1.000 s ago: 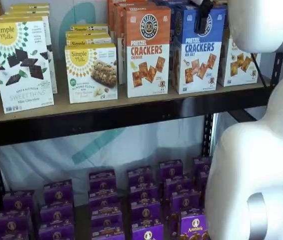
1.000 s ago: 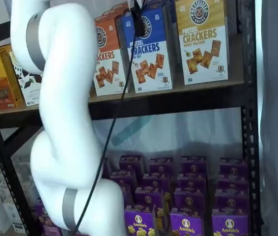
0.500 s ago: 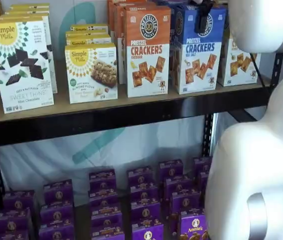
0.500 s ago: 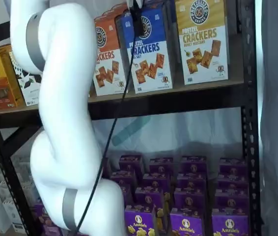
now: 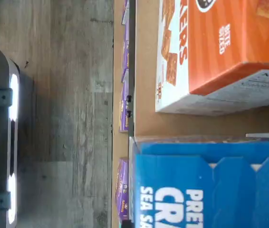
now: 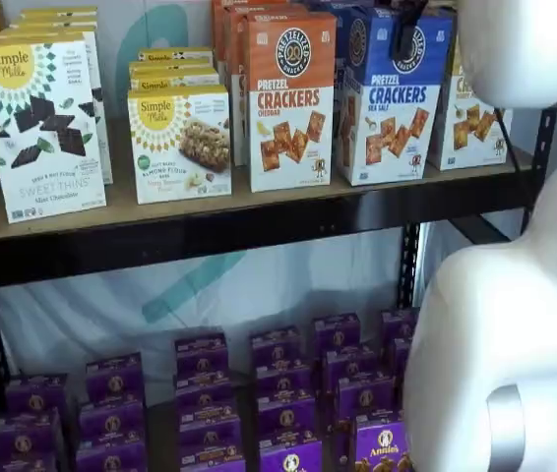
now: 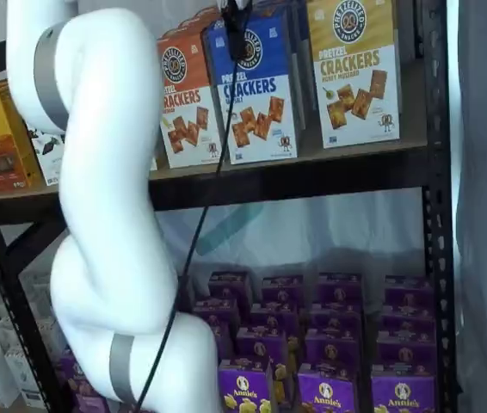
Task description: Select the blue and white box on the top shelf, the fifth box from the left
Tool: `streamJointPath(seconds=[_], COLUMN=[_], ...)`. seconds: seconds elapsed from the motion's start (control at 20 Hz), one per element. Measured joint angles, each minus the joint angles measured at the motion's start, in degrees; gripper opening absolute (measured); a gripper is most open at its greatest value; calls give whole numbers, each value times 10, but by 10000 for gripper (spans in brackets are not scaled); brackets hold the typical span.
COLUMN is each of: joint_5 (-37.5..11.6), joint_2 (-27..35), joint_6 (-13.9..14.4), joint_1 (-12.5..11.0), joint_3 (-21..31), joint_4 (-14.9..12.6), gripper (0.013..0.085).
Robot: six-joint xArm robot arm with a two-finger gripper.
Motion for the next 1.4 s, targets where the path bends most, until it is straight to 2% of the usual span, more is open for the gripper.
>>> streamJointPath(seconds=[0.1,0.15,0.5,0.65,0.85,1.1,1.4], joint_5=[1,2,28,29,47,53,50], joint_2=[-3,-5,-4,-19,-49,-100,-157], joint_6=[-1,-1,1,-1,-1,1,-4], joint_1=[-2,-3,-6,-8,-15,-15,-14], joint_3=[3,3,-10,1,19,66,133], joint_4=[3,6,14,13,26,29,16], gripper=[650,610,610,610,610,610,610])
